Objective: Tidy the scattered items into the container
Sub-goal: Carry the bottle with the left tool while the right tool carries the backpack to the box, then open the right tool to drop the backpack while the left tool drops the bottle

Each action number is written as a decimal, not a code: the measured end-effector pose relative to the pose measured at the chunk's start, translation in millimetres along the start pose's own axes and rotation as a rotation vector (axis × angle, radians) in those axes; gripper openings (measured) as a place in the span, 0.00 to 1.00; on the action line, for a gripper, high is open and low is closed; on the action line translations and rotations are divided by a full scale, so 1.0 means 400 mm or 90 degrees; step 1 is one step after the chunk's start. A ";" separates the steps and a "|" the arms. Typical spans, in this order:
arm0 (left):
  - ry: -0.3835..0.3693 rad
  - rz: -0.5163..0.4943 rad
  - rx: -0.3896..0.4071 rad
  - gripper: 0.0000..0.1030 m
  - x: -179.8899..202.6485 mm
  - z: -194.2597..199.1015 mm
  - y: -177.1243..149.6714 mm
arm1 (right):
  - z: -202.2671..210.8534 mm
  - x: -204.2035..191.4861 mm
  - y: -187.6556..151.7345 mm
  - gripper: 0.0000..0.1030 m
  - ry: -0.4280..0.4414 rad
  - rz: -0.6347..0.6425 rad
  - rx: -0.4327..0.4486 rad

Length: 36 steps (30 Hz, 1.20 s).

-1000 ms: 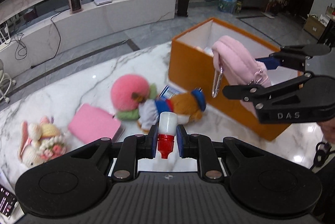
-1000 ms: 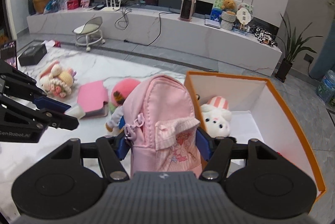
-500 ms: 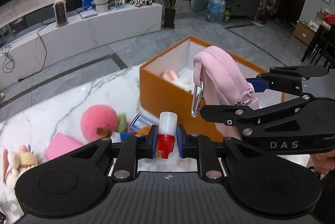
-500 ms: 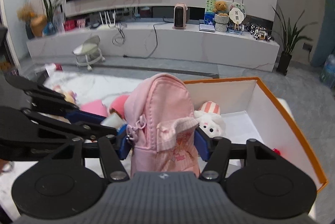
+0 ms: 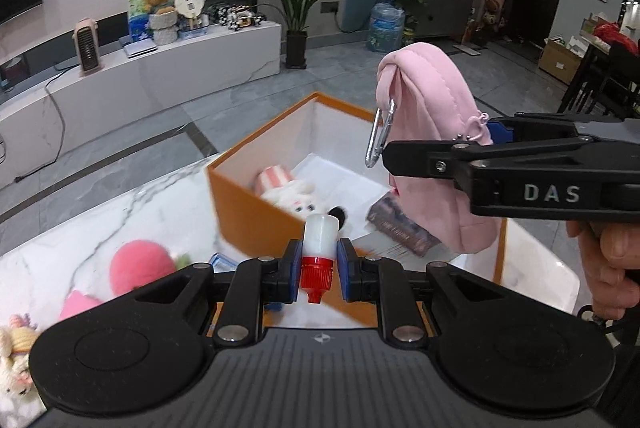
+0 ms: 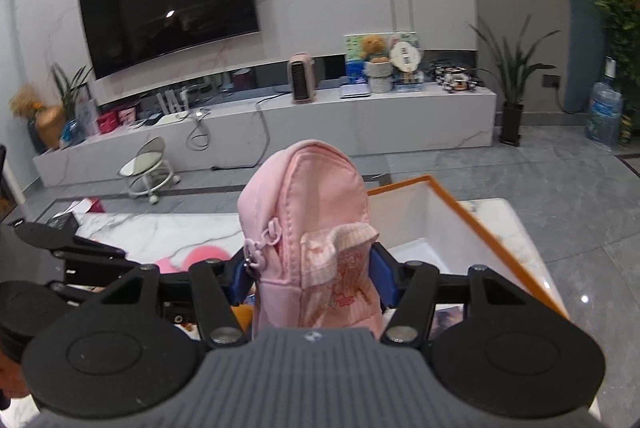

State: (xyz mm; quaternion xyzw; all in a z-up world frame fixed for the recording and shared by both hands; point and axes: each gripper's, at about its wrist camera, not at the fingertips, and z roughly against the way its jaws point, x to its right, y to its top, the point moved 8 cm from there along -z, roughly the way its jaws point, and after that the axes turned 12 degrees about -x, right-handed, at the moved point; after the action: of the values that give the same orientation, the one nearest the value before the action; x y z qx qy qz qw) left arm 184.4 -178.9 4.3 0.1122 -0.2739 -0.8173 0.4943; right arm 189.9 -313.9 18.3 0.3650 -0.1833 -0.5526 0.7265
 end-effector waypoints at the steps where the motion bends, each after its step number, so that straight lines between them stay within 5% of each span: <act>1: -0.004 -0.002 0.002 0.21 0.010 -0.004 0.006 | 0.003 0.011 0.002 0.59 -0.006 -0.005 0.003; 12: -0.045 -0.020 0.012 0.21 0.106 -0.067 0.045 | 0.007 0.146 0.003 0.60 -0.064 -0.071 0.020; 34: -0.068 -0.053 -0.035 0.21 0.219 -0.205 0.008 | -0.085 0.176 0.002 0.61 -0.060 -0.082 0.002; 36: -0.072 -0.042 -0.032 0.42 0.215 -0.203 0.010 | -0.091 0.173 0.002 0.69 -0.059 -0.077 0.000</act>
State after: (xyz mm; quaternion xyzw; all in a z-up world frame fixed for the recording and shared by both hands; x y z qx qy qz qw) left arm 182.4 -282.3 -52.9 0.0627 -0.2769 -0.8449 0.4533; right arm 236.9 -366.6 -14.9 0.3495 -0.1944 -0.6120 0.6823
